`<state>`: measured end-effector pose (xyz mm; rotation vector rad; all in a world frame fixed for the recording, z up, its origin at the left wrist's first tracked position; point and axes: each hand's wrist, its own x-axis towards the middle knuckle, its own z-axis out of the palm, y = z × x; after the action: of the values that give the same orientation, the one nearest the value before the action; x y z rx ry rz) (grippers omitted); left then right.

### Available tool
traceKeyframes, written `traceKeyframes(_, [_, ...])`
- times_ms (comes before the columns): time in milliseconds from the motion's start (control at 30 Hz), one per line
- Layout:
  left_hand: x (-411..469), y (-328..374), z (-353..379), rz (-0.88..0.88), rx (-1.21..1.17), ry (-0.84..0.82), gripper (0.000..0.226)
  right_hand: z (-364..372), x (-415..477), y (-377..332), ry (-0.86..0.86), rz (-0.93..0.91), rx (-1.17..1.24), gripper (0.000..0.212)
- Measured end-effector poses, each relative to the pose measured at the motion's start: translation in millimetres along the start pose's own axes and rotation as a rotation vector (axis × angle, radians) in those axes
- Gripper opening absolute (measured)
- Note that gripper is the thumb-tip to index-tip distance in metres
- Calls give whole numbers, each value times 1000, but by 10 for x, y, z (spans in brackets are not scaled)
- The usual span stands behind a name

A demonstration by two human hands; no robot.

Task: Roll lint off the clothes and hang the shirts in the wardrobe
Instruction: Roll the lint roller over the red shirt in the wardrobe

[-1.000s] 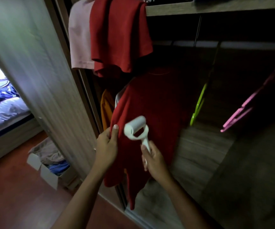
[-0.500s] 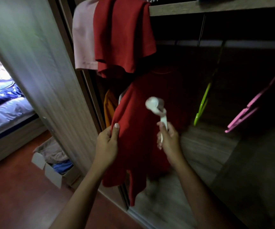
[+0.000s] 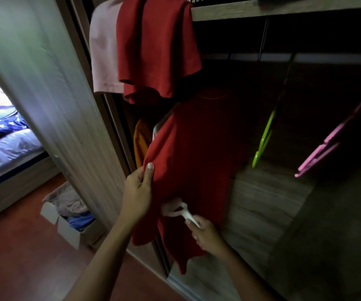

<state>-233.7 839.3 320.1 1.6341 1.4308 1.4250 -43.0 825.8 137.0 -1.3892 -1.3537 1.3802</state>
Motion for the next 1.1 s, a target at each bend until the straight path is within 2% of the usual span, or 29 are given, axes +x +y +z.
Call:
traceKeyframes(200, [-7,-26,-17,17,17,12,58,-411,346,-670,290,-90,109,28])
traceKeyframes(300, [-12,-6,-14,13,22,19,47,-695,436,-1114,435,-207,250,21])
traceKeyframes(367, [-6,21,-4,22,34,30,45,-819,465,-1290,471,-251,357,20])
traceKeyframes(467, [1,49,11,26,36,44,45,-864,515,-1294,460,-236,369,22])
traceKeyframes(567, [9,28,5,27,22,45,46,-718,538,-958,383,-136,207,22])
traceKeyframes(700, [22,-34,-2,14,-5,19,64,-428,279,-390,32,100,-75,16])
traceKeyframes(800, [20,-47,6,-5,-17,6,59,-281,76,-105,-166,153,-198,15])
traceKeyframes(900, [17,-54,-1,-30,-24,9,61,-302,125,-120,-127,82,-190,16])
traceKeyframes(1033, [-2,-41,-4,-39,-29,7,74,-559,380,-523,105,6,-59,25])
traceKeyframes(1100, [-14,-39,1,-39,-31,-2,76,-711,462,-786,215,-21,51,22])
